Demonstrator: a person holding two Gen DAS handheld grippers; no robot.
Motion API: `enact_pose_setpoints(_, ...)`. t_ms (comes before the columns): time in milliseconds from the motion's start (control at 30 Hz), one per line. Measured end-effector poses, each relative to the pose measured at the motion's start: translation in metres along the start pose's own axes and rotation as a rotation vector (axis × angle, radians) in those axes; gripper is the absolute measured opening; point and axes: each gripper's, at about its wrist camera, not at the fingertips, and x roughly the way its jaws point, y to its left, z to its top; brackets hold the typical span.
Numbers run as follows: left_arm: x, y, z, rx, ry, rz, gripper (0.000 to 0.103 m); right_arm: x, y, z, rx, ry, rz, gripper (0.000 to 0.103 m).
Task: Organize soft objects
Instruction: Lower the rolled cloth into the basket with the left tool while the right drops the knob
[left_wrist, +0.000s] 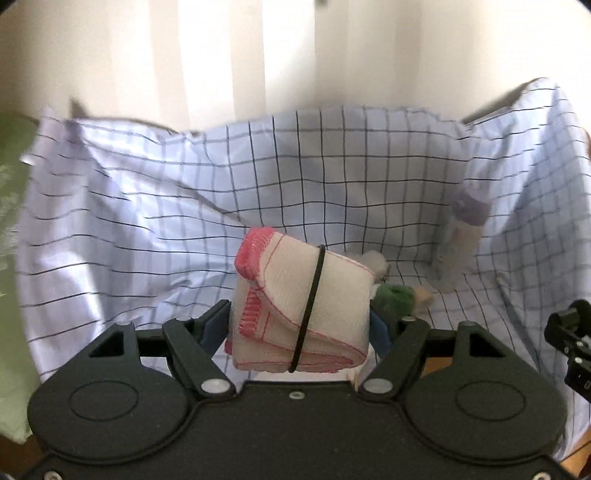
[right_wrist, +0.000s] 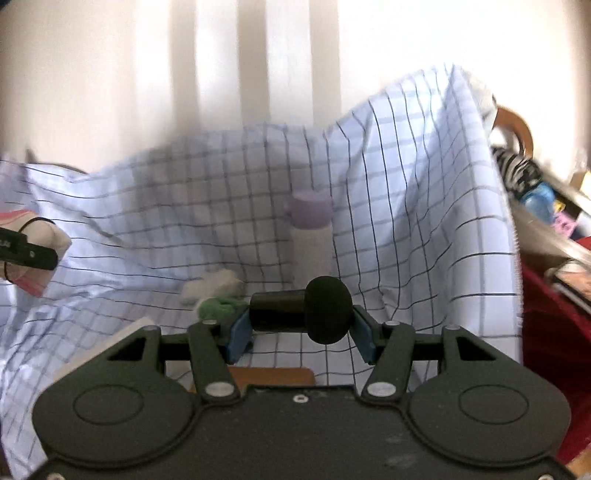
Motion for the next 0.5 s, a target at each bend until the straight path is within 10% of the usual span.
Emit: enact_pose_setpoints(500,-0.094,-0.039,-0.133,0.013,0.076,-0.109,0.071,-0.140,0.003,-0.096,0.106,0.081,0.122,0.057)
